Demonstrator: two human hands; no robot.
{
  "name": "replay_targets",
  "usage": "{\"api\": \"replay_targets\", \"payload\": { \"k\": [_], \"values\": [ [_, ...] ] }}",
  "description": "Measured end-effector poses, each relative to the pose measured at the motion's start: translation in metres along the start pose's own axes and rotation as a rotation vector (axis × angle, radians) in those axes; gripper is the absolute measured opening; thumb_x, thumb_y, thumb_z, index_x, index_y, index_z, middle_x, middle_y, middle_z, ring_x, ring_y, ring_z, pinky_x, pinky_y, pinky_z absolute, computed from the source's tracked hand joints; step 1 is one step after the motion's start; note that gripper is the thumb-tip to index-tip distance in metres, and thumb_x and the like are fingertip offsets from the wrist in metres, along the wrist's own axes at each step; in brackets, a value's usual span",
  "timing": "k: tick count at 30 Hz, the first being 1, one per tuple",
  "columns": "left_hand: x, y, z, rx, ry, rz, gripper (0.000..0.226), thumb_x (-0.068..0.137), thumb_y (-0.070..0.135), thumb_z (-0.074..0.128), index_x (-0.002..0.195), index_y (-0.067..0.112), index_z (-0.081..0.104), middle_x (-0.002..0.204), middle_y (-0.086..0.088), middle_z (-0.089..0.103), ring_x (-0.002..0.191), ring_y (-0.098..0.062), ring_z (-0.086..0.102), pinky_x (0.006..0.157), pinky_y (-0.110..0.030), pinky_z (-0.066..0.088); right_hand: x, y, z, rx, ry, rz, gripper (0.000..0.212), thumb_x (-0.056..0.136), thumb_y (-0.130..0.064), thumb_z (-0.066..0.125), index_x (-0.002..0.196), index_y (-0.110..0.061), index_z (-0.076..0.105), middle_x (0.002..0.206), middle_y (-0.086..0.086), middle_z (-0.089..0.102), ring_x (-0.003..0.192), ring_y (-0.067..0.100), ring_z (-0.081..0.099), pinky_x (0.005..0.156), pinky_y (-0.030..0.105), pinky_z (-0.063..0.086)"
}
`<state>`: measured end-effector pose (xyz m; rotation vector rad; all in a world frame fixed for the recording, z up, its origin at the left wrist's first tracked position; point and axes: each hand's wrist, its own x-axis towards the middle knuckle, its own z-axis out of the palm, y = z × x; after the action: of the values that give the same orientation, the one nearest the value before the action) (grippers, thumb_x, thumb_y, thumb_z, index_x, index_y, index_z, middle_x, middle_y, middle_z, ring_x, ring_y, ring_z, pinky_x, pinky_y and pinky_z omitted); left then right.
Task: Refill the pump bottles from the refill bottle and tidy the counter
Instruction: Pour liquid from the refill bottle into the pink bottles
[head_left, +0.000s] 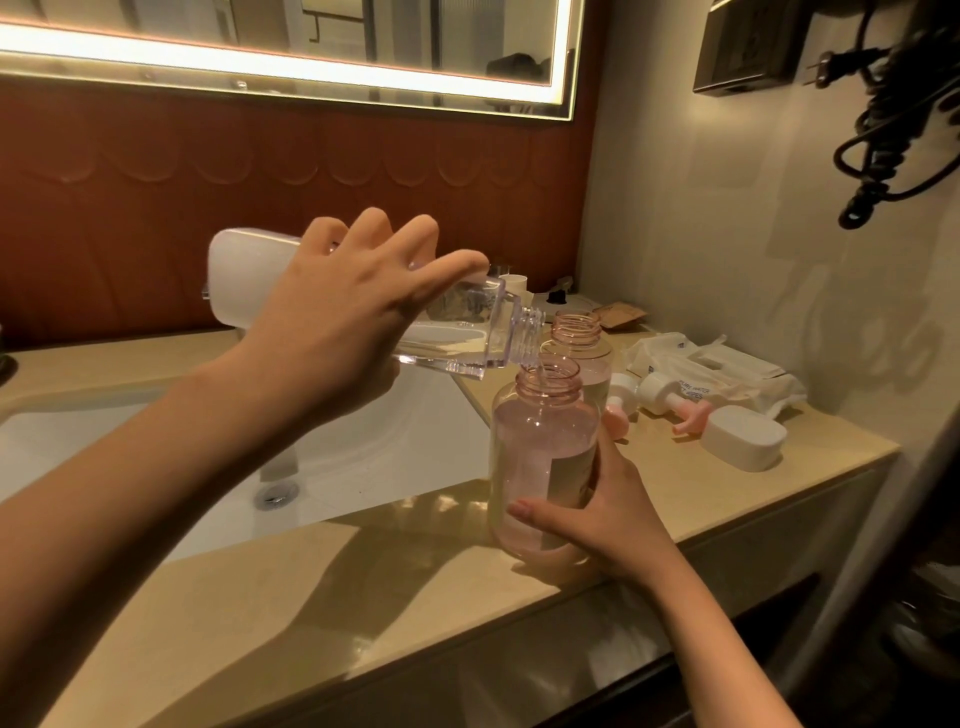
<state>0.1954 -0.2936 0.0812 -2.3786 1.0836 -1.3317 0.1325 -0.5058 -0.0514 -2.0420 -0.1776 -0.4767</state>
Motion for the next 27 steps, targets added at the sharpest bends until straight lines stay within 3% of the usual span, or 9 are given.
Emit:
{"api": "replay_targets", "payload": {
  "k": [3, 6, 8, 16, 22, 27],
  "values": [
    [-0.0005, -0.0002, -0.0005, 0.013, 0.002, -0.005, 0.093, 0.053, 0.0, 0.078, 0.134, 0.021, 0.04, 0.106, -0.014, 0.049, 0.083, -0.031, 0.042, 0.068, -0.039, 0.035, 0.0004, 0.0001, 0.0001, -0.003, 0.0, -0.002, 0.09, 0.045, -0.065, 0.074, 0.123, -0.048, 0.033, 0.124, -0.029, 0.047, 0.115, -0.011, 0.045, 0.096, 0.016, 0.041],
    [-0.0006, 0.0002, -0.0006, 0.023, 0.001, -0.003, 0.092, 0.054, 0.001, 0.077, 0.135, 0.022, 0.037, 0.107, -0.014, 0.05, 0.084, -0.031, 0.043, 0.069, -0.04, 0.036, 0.0003, 0.0012, 0.0002, -0.011, 0.001, 0.001, 0.1, 0.044, -0.065, 0.074, 0.132, -0.037, 0.035, 0.128, -0.02, 0.05, 0.118, -0.001, 0.048, 0.101, 0.031, 0.044],
    [-0.0006, 0.0005, -0.0005, 0.024, 0.002, -0.005, 0.093, 0.053, 0.0, 0.077, 0.135, 0.022, 0.036, 0.107, -0.015, 0.05, 0.084, -0.032, 0.044, 0.069, -0.041, 0.037, -0.0001, 0.0008, -0.0002, -0.019, -0.003, 0.008, 0.105, 0.044, -0.066, 0.074, 0.135, -0.033, 0.034, 0.13, -0.018, 0.049, 0.12, 0.002, 0.047, 0.102, 0.034, 0.044],
    [-0.0019, 0.0034, -0.0004, 0.039, 0.006, -0.027, 0.094, 0.054, -0.001, 0.078, 0.133, 0.023, 0.034, 0.109, -0.014, 0.051, 0.088, -0.033, 0.046, 0.075, -0.044, 0.037, -0.0002, -0.0004, -0.0002, -0.014, -0.007, 0.009, 0.098, 0.043, -0.066, 0.073, 0.129, -0.042, 0.032, 0.125, -0.025, 0.047, 0.116, -0.007, 0.045, 0.098, 0.021, 0.041],
    [-0.0022, 0.0041, -0.0003, 0.044, 0.007, -0.033, 0.092, 0.055, 0.0, 0.078, 0.132, 0.025, 0.035, 0.11, -0.014, 0.05, 0.091, -0.034, 0.046, 0.079, -0.047, 0.036, -0.0002, 0.0011, 0.0004, -0.017, -0.001, 0.009, 0.103, 0.043, -0.067, 0.073, 0.133, -0.038, 0.032, 0.128, -0.023, 0.047, 0.119, -0.001, 0.046, 0.102, 0.028, 0.042],
    [-0.0026, 0.0047, -0.0003, 0.035, 0.005, -0.043, 0.089, 0.054, 0.002, 0.08, 0.129, 0.025, 0.038, 0.109, -0.012, 0.05, 0.091, -0.033, 0.046, 0.08, -0.047, 0.035, -0.0003, -0.0003, 0.0001, -0.007, -0.001, 0.002, 0.09, 0.042, -0.066, 0.073, 0.121, -0.049, 0.033, 0.123, -0.03, 0.046, 0.115, -0.01, 0.045, 0.098, 0.02, 0.041]
  ]
}}
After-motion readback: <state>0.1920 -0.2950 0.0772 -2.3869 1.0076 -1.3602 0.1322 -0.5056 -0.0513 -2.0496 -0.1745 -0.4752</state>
